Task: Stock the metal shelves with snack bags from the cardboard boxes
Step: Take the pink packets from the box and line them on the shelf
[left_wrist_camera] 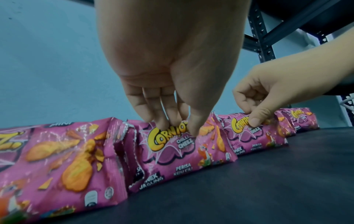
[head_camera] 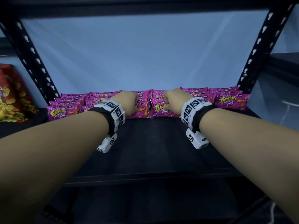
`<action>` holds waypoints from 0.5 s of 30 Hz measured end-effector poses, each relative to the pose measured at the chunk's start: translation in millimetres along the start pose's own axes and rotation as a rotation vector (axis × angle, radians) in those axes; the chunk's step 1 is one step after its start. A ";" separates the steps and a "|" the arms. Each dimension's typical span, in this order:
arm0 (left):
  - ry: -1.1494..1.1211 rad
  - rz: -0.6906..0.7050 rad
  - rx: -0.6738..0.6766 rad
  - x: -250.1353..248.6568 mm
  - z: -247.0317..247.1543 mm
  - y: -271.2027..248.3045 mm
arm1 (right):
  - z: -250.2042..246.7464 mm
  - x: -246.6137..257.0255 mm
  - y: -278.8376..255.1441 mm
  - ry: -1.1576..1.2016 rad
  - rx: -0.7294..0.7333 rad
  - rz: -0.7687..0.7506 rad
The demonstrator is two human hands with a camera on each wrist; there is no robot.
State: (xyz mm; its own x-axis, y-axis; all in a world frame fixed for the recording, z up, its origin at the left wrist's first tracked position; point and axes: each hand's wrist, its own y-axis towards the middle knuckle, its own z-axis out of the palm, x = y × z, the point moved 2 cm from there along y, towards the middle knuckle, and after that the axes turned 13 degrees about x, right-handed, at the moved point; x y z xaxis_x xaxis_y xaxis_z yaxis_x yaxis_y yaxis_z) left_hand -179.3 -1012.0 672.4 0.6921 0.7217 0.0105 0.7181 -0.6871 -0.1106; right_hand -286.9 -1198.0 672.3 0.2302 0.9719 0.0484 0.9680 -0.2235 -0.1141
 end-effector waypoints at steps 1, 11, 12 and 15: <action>-0.006 -0.003 -0.005 0.1 1.5 -2.0 | 1.7 -0.6 -2.5 0.010 -0.003 0.001; -0.170 0.048 -0.031 -16.3 18.8 -59.0 | 20.9 -2.7 -70.1 0.210 -0.011 -0.006; -0.211 0.057 -0.044 -21.2 22.3 -70.6 | 24.1 -1.0 -83.1 0.250 -0.018 0.001; -0.321 0.093 -0.097 -41.1 37.1 -108.7 | 37.9 5.6 -127.8 0.393 -0.138 0.042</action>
State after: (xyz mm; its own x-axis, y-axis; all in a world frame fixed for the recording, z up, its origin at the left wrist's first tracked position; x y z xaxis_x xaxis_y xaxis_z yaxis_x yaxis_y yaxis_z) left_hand -288.5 -963.8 647.2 0.7079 0.6345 -0.3103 0.6672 -0.7449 -0.0010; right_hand -413.1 -1161.2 649.5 0.2649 0.8660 0.4242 0.9551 -0.2963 0.0085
